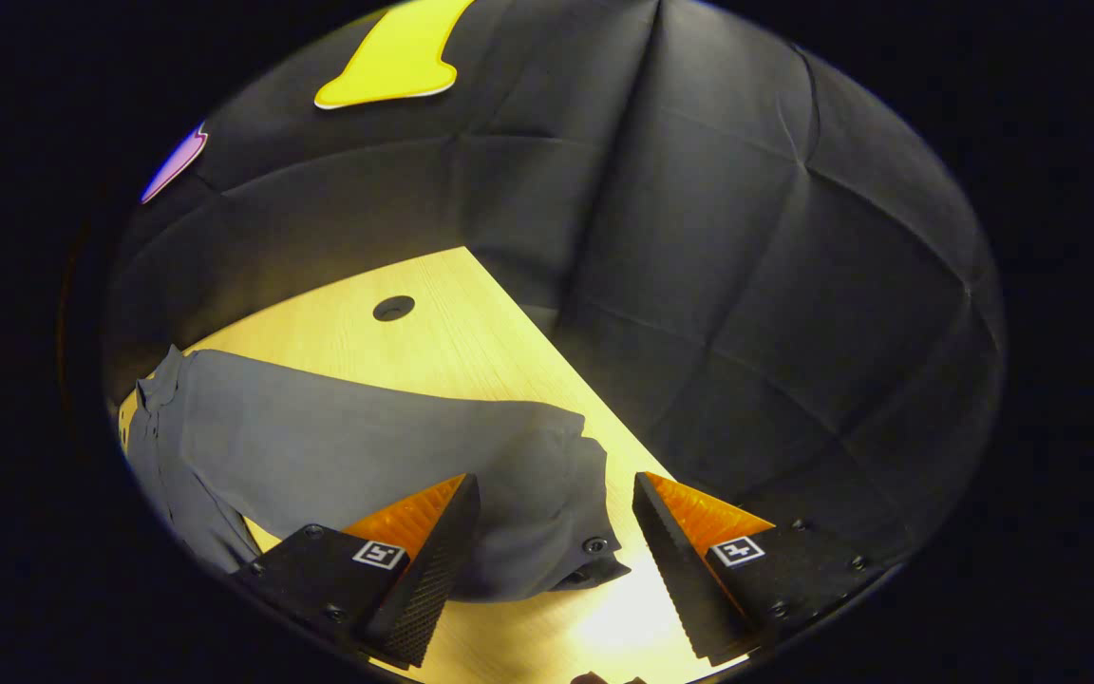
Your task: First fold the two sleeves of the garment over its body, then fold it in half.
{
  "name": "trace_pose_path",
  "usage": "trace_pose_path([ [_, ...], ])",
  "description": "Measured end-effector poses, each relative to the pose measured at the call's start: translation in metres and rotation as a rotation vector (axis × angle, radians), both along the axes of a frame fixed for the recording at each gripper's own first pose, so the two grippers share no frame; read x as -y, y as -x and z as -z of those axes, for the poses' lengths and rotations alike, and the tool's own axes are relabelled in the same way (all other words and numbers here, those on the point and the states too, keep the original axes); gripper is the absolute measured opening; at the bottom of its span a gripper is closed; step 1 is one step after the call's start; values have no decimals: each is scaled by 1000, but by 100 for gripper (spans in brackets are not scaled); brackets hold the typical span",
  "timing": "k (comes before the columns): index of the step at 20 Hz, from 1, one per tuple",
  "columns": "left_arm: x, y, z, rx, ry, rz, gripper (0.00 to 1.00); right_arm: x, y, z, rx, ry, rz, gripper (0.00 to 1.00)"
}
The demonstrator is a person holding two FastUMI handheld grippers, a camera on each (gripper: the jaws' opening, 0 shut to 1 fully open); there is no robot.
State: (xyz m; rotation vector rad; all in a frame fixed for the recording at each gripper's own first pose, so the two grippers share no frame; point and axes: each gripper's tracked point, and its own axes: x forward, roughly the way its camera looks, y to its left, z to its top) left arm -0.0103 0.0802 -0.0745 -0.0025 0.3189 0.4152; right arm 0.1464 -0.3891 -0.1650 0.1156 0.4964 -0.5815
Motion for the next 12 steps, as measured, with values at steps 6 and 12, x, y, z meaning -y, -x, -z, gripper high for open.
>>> trace_pose_path([
  [6, 15, -1, -2, 0, -11, 18, 98, 0, -7, 28, -45, -116, -11, 99],
  [12, 10, 5, -5, 9, 35, -24, 98, -2, -6, 33, -75, -132, -7, 99],
])
